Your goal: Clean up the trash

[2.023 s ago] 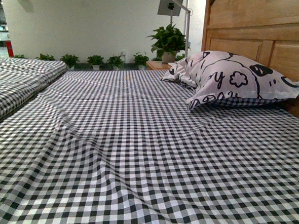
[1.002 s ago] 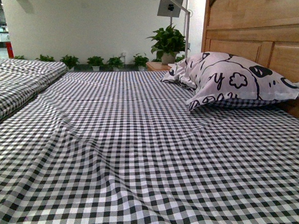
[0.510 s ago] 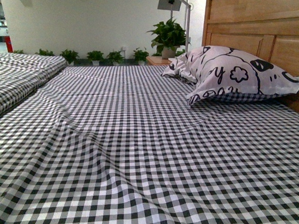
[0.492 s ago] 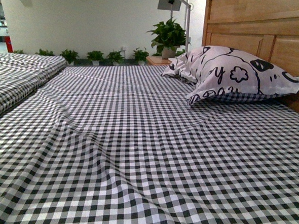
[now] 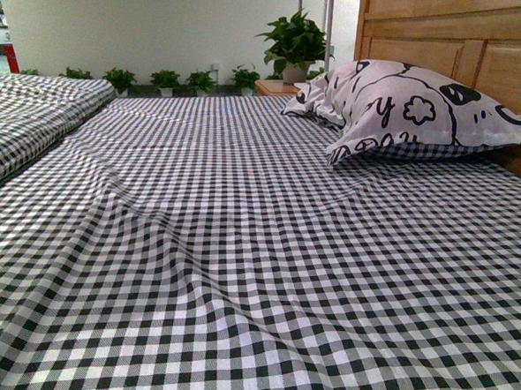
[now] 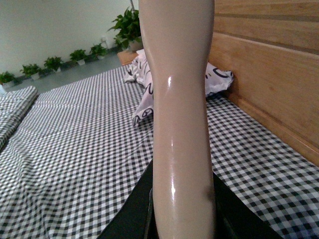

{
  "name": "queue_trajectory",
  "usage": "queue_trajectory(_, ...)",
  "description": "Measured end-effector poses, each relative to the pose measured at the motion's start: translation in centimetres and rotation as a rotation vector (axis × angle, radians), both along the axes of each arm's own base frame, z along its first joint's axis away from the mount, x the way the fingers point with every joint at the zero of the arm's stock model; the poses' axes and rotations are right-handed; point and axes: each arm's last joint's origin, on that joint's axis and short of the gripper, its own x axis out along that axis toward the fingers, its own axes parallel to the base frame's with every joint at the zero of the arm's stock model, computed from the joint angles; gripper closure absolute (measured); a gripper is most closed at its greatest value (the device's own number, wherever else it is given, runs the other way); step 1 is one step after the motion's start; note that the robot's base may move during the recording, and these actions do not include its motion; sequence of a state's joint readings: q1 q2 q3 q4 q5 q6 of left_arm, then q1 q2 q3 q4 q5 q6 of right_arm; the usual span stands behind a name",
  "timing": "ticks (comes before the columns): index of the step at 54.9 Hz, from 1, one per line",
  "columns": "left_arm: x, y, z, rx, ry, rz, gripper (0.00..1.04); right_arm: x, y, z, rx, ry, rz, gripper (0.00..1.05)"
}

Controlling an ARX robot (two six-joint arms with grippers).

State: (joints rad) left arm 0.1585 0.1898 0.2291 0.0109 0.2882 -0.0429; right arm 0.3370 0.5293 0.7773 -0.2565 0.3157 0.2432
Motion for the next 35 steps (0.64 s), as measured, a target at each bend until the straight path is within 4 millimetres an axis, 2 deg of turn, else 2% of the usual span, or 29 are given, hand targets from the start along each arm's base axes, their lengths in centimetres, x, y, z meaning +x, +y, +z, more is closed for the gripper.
queue_trajectory(35, 0.00, 0.00, 0.00, 0.000, 0.000, 0.000, 0.77, 0.00, 0.00, 0.00, 0.000, 0.000, 0.000, 0.85)
